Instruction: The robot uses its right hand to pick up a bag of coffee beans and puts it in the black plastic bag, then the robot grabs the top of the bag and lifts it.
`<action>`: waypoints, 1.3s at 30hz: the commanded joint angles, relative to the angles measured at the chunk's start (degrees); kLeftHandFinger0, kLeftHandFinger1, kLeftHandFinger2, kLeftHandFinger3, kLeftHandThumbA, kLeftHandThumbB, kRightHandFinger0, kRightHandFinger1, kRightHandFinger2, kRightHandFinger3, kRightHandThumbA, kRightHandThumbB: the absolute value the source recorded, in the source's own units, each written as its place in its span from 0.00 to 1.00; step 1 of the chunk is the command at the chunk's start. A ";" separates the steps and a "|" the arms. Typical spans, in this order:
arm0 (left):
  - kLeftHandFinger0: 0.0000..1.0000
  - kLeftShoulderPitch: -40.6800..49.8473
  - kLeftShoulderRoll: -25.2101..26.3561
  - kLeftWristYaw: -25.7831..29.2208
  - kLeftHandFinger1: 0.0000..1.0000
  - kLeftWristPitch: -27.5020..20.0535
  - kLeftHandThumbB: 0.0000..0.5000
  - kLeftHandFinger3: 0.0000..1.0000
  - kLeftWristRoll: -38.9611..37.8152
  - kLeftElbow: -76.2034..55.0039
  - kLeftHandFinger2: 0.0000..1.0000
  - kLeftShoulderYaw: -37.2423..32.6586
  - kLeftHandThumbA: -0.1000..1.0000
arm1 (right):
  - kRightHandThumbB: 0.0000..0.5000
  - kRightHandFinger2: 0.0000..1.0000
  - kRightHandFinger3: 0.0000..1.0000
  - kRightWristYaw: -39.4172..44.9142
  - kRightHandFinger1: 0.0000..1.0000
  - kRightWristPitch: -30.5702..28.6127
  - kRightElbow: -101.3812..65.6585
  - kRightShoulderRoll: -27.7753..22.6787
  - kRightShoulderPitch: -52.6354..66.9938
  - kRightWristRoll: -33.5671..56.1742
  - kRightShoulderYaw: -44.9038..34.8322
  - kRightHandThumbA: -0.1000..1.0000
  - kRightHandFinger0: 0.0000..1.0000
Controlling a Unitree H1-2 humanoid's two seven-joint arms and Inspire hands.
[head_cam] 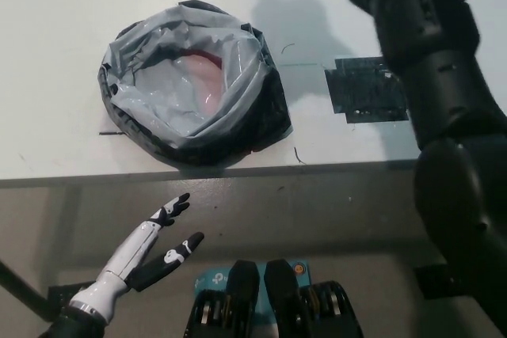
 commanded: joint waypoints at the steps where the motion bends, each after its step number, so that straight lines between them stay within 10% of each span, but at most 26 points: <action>1: 1.00 -1.79 1.38 -0.86 1.00 -0.76 0.26 1.00 -1.22 -1.68 1.00 0.70 0.84 | 0.29 0.79 1.00 -1.56 0.30 -6.24 5.62 2.73 -7.69 -3.96 3.86 0.00 0.00; 3: 1.00 -2.02 1.46 -1.05 1.00 -0.44 0.27 1.00 -0.93 -1.74 1.00 0.57 0.85 | 0.31 0.77 1.00 -1.83 0.27 -7.89 7.64 3.78 -8.52 -5.15 5.37 0.00 0.00; 4: 1.00 -2.18 1.41 -1.14 1.00 -0.29 0.27 1.00 -0.81 -1.90 1.00 0.47 0.85 | 0.31 0.77 0.70 -1.52 0.29 -9.76 8.51 4.42 -8.80 -6.74 7.16 0.00 0.00; 11: 1.00 -2.60 1.37 -1.60 1.00 1.31 0.29 1.00 -0.42 -3.03 1.00 0.54 0.87 | 0.36 0.87 0.73 -3.22 0.48 -15.83 12.26 6.92 -9.86 -14.38 16.22 0.00 0.03; 13: 1.00 -2.93 1.49 -1.99 1.00 1.52 0.32 1.00 -0.72 -2.92 1.00 0.59 0.89 | 0.32 0.75 0.76 -3.54 0.48 -17.37 12.66 7.37 -9.47 -15.60 18.04 0.00 0.13; 16: 1.00 -3.48 1.68 -2.23 1.00 1.23 0.33 1.00 -0.39 -2.63 1.00 0.46 0.91 | 0.34 0.54 0.72 -4.58 0.28 -17.58 13.62 7.72 -9.45 -17.55 20.75 0.00 0.01; 18: 1.00 -3.51 1.63 -2.33 1.00 1.41 0.31 1.00 -0.43 -2.79 1.00 0.47 0.90 | 0.38 0.44 0.29 -5.12 0.21 -18.35 14.11 8.03 -9.12 -19.21 22.72 0.00 0.00; 20: 1.00 -3.56 1.60 -2.36 1.00 1.38 0.30 1.00 -0.51 -2.84 1.00 0.47 0.89 | 0.39 0.42 0.17 -5.68 0.19 -18.91 14.41 8.38 -8.73 -20.42 24.30 0.00 0.00; 25: 1.00 -3.93 1.67 -2.09 1.00 0.21 0.31 1.00 -0.43 -1.97 1.00 0.40 0.89 | 0.38 0.48 0.29 -6.20 0.18 -20.08 14.75 8.77 -8.39 -21.96 26.04 0.00 0.00; 34: 1.00 -4.40 1.97 -2.50 1.00 0.68 0.28 1.00 -0.19 -2.61 1.00 0.17 0.88 | 0.37 0.82 0.80 -5.93 0.45 -23.47 14.89 8.68 -8.05 -27.19 30.87 0.00 0.00; 39: 1.00 -4.71 2.00 -2.64 1.00 0.74 0.28 1.00 -0.40 -2.55 1.00 0.22 0.87 | 0.38 0.90 0.85 -6.95 0.63 -24.81 15.58 9.26 -7.55 -28.79 32.05 0.00 0.12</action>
